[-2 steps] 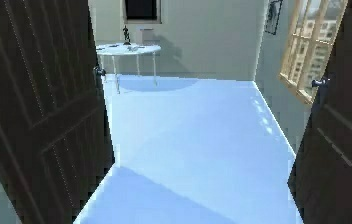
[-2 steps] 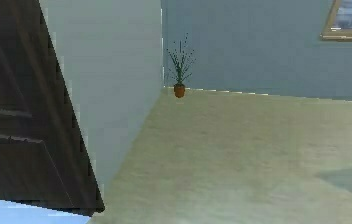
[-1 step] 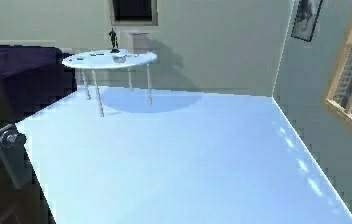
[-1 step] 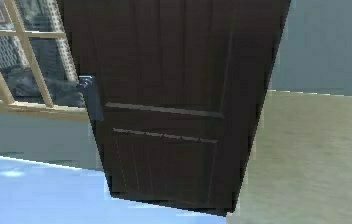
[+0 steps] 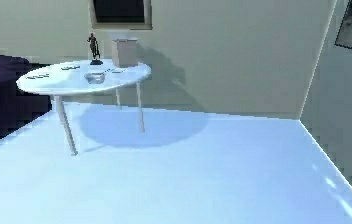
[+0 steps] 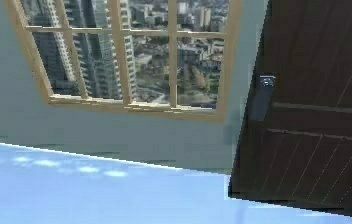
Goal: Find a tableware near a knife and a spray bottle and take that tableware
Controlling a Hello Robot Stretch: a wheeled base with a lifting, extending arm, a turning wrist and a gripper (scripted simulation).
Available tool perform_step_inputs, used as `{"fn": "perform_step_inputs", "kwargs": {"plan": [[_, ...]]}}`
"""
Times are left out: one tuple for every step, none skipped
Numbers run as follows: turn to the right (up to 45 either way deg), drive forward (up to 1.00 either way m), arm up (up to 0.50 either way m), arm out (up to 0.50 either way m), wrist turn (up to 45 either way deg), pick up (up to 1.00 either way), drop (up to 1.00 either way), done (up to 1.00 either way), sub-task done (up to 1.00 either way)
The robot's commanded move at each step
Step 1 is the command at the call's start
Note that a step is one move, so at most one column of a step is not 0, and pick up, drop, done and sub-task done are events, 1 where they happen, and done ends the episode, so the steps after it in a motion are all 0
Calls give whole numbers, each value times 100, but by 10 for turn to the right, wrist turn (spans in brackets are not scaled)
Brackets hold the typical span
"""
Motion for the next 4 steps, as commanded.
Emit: {"fn": "perform_step_inputs", "kwargs": {"plan": [[-450, 0, 0, 0, 0, 0, 0, 0, 0], [-150, 0, 0, 0, 0, 0, 0, 0, 0], [0, 100, 0, 0, 0, 0, 0, 0, 0], [-30, 0, 0, 0, 0, 0, 0, 0, 0]]}}
